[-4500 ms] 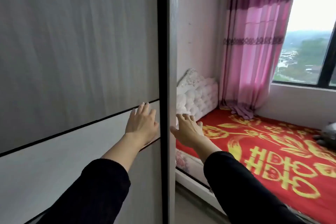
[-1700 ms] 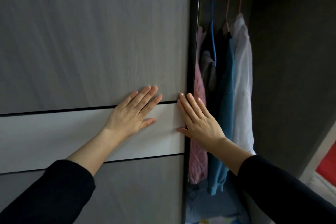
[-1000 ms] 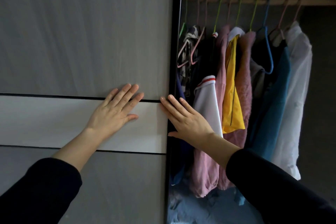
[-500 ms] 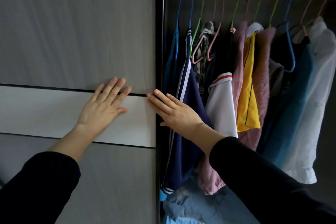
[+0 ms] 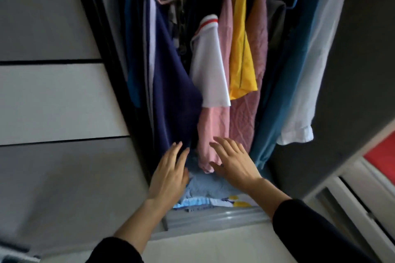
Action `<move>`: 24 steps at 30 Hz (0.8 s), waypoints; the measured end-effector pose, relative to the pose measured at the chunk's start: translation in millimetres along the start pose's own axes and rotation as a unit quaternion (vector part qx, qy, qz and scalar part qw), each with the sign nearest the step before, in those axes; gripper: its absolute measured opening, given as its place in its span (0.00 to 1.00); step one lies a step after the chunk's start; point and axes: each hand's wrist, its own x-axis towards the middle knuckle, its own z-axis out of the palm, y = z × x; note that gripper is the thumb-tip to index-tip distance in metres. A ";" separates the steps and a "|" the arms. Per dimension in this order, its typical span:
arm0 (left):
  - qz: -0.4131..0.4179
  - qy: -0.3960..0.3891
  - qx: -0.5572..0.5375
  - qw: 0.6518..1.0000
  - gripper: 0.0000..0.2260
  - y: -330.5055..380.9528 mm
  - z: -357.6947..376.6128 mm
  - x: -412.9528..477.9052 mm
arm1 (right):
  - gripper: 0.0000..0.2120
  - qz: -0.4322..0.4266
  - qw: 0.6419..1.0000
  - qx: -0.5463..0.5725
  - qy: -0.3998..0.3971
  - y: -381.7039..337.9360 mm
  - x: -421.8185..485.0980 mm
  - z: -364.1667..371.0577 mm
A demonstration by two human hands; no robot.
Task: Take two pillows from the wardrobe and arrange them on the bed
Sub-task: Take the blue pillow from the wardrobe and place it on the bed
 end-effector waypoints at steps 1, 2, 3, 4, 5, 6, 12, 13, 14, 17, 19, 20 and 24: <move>-0.007 -0.032 -0.023 0.999 0.22 12.1 21.9 -3.9 | 0.25 0.023 1.000 -0.001 -0.019 13.0 -17.9 13.3; -0.013 -0.061 -0.047 0.997 0.22 22.2 46.3 -8.1 | 0.24 0.041 0.998 -0.002 -0.042 26.9 -35.3 29.8; -0.014 -0.088 -0.065 0.994 0.22 30.6 70.9 -12.6 | 0.24 0.060 0.996 0.000 -0.063 40.1 -51.9 48.6; -0.013 -0.113 -0.074 0.991 0.22 37.7 97.6 -18.5 | 0.24 0.080 0.993 0.003 -0.081 52.9 -68.9 70.5; -0.013 -0.131 -0.080 0.988 0.21 42.8 125.5 -24.3 | 0.23 0.102 0.990 0.004 -0.099 65.1 -85.1 94.5; -0.016 -0.147 -0.088 0.985 0.20 43.7 156.3 -28.2 | 0.23 0.117 0.987 0.001 -0.112 78.0 -99.3 121.0; -0.068 -0.179 -0.092 0.977 0.18 13.3 347.1 -49.3 | 0.21 0.170 0.970 0.015 -0.173 150.9 -164.2 298.4; -0.066 -0.183 -0.074 0.978 0.19 4.8 383.6 -53.5 | 0.22 0.177 0.967 0.013 -0.181 163.7 -174.4 336.6; -0.064 -0.188 -0.054 0.979 0.20 -5.7 418.6 -54.3 | 0.23 0.182 0.965 0.016 -0.189 177.4 -180.4 374.0; -0.084 -0.196 -0.026 0.977 0.26 -43.6 514.7 -46.7 | 0.28 0.201 0.958 0.021 -0.203 217.1 -187.1 476.5; -0.085 -0.170 -0.001 0.982 0.31 -69.1 564.3 -37.3 | 0.31 0.216 0.956 0.024 -0.196 240.7 -186.2 532.7; -0.084 -0.148 0.011 0.985 0.32 -81.8 584.0 -29.0 | 0.32 0.227 0.955 0.031 -0.190 252.7 -182.5 555.7; -0.084 -0.088 0.025 0.992 0.37 -117.6 632.3 13.7 | 0.36 0.275 0.950 0.076 -0.126 297.3 -153.1 618.9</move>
